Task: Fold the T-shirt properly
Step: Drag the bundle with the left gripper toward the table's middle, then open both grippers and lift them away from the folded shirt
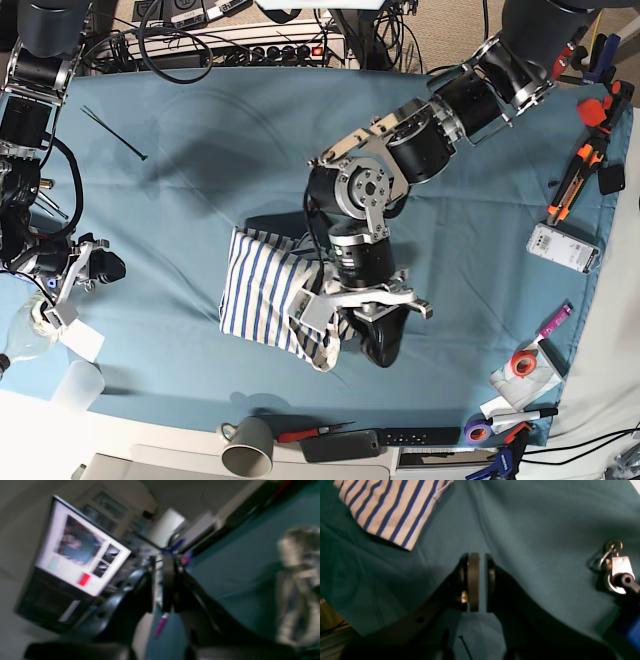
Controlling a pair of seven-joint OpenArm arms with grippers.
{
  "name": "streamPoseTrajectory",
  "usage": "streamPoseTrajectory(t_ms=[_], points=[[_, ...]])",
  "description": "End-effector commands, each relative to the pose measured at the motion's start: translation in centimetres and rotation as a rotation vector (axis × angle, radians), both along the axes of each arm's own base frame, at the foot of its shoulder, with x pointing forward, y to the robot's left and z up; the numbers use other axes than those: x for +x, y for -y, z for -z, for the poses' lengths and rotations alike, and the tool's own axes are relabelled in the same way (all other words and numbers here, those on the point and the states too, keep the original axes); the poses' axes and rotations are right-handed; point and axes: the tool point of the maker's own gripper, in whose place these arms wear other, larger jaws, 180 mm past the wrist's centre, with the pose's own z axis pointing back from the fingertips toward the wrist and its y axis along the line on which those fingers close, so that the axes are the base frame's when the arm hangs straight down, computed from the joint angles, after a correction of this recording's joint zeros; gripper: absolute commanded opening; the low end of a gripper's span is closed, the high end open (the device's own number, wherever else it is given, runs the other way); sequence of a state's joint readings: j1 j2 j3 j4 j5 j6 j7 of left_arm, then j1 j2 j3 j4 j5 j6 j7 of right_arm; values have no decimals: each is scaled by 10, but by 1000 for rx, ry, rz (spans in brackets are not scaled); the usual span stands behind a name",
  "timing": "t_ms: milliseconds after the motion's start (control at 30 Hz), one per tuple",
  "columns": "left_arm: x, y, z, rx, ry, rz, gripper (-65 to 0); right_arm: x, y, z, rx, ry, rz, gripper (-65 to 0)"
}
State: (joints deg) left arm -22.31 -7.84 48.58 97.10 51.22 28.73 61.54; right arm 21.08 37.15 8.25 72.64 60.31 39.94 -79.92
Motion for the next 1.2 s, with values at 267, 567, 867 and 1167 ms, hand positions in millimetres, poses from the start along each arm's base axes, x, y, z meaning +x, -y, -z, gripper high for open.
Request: streamPoseTrajectory(t_ms=[267, 567, 867, 1167], points=[[10, -26, 33, -117, -215, 50, -650, 9, 6, -22, -2, 61, 5, -610], [27, -104, 47, -193, -297, -23, -650, 9, 6, -21, -2, 60, 5, -610], [-2, -148, 27, -234, -263, -68, -650, 15, -51, -26, 231, 103, -71, -610], [-45, -143, 56, -243, -336, -54, -650, 4, -89, 1, 319, 55, -97, -610]])
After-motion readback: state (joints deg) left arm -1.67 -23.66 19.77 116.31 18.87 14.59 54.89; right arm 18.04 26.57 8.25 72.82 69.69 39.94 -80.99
